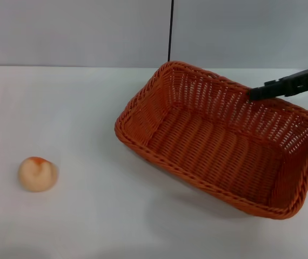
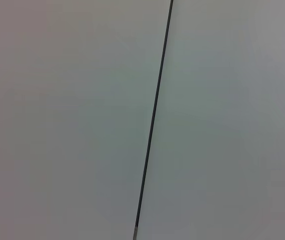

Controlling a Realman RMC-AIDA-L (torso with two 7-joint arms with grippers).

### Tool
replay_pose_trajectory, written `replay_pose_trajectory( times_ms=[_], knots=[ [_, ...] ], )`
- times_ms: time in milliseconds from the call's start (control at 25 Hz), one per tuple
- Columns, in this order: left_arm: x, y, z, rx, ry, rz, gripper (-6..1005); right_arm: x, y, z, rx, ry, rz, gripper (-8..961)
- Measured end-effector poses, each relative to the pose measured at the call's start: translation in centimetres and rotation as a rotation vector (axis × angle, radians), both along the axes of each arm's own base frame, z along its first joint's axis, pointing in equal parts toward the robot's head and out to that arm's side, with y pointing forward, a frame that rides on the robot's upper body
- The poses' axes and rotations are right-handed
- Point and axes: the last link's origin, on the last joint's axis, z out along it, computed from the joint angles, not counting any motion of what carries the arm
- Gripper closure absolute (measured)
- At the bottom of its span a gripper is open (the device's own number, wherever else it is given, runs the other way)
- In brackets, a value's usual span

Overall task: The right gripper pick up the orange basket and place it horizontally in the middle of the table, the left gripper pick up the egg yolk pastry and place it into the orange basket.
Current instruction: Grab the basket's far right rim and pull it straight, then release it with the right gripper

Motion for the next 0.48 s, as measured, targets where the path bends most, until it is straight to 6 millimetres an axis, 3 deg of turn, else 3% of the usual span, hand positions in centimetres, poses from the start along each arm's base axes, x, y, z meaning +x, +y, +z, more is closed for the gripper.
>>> replay_pose_trajectory(
  times_ms=[480],
  knots=[
    [0.0,-0.1,0.1,0.005,0.002,-0.006,238,-0.4,0.2,-2.6,-0.005,-0.011,0.025,234]
  ],
)
